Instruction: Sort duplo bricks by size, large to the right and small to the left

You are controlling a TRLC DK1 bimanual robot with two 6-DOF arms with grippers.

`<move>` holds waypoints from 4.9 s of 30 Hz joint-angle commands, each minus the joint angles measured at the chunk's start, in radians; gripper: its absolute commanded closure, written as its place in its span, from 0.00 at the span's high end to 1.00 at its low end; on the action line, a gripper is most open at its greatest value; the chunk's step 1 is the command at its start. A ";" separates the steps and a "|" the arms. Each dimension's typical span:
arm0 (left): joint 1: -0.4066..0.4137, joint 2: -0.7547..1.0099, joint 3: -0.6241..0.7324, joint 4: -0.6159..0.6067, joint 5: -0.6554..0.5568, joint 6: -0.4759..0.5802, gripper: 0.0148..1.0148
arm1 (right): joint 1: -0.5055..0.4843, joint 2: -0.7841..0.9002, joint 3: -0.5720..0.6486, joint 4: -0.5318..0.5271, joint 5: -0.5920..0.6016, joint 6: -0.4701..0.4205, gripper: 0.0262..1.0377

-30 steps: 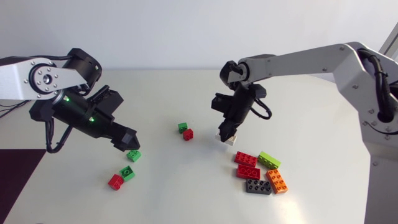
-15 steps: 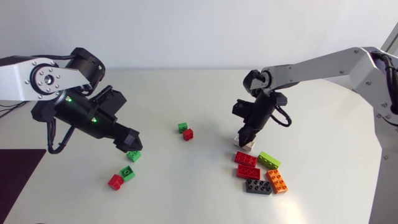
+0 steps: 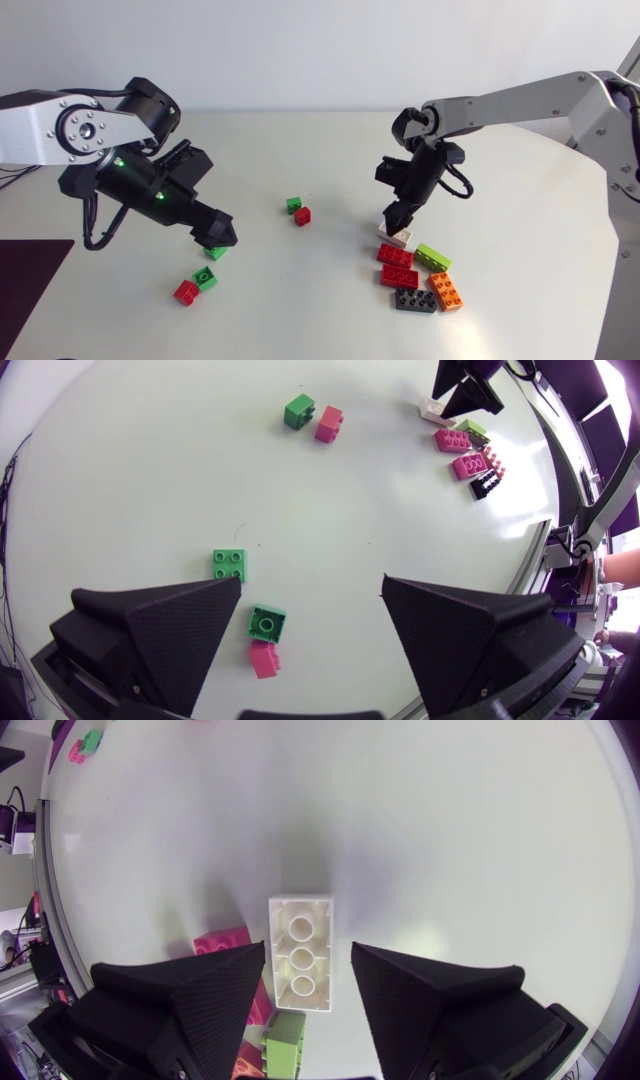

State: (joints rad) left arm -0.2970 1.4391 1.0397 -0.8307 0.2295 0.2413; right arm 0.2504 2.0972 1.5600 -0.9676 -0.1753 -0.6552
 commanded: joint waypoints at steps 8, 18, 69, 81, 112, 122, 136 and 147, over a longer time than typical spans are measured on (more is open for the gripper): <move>-0.025 0.040 0.060 0.004 0.007 -0.025 0.97 | 0.047 -0.035 0.141 -0.085 0.003 0.008 0.72; -0.062 0.188 0.160 0.024 0.007 0.003 0.97 | 0.076 -0.097 0.164 -0.125 -0.003 0.029 0.72; -0.194 0.518 0.402 0.079 -0.013 0.009 0.97 | -0.036 -0.321 -0.061 -0.065 -0.108 0.058 0.72; -0.203 0.652 0.528 0.088 -0.030 0.009 0.97 | -0.053 -0.321 -0.092 -0.045 -0.113 0.051 0.72; -0.223 0.839 0.717 0.062 -0.052 0.032 0.96 | -0.117 -0.282 -0.135 -0.016 -0.144 0.014 0.72; -0.212 0.865 0.786 -0.050 -0.058 0.049 0.33 | -0.120 -0.287 -0.130 -0.017 -0.151 0.014 0.72; -0.186 0.839 0.758 -0.087 -0.056 0.075 0.24 | -0.119 -0.307 -0.144 -0.020 -0.162 0.019 0.72; -0.060 0.630 0.519 -0.073 -0.058 0.151 0.24 | -0.103 -0.327 -0.152 -0.022 -0.168 0.022 0.72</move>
State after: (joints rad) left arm -0.4030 2.1365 1.6112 -0.9012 0.1761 0.3527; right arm 0.1387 1.7958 1.4330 -0.9813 -0.3374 -0.6212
